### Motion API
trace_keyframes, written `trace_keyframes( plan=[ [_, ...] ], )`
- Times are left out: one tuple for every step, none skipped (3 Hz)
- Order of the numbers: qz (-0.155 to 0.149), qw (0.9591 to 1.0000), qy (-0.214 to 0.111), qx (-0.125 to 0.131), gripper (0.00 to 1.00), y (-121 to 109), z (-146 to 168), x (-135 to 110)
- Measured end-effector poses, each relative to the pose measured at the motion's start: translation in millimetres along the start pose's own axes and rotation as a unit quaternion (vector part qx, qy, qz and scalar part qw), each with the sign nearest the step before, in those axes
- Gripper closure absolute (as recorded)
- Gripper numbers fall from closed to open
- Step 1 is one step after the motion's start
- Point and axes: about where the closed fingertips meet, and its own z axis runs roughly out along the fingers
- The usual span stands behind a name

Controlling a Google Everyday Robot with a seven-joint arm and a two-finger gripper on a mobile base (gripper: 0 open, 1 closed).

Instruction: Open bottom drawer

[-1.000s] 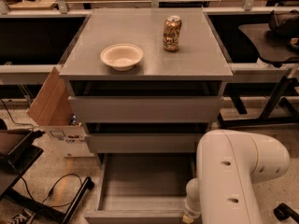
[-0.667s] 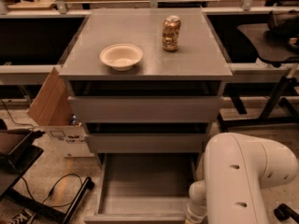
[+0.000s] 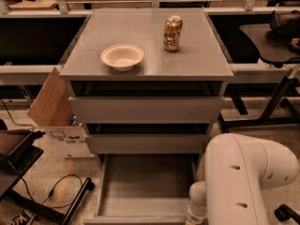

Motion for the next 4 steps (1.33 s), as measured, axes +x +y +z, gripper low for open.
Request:
trace_keyframes(
  plan=[
    [0.001,1.0,0.0,-0.007,1.0,3.9,2.5,3.5],
    [0.001,1.0,0.0,-0.007,1.0,3.1,2.3,3.1],
    [0.003,0.9999,-0.001,-0.016,1.0,7.8,5.9,7.3],
    [0.003,0.9999,-0.001,-0.016,0.82,7.3,5.8,7.1]
  ],
)
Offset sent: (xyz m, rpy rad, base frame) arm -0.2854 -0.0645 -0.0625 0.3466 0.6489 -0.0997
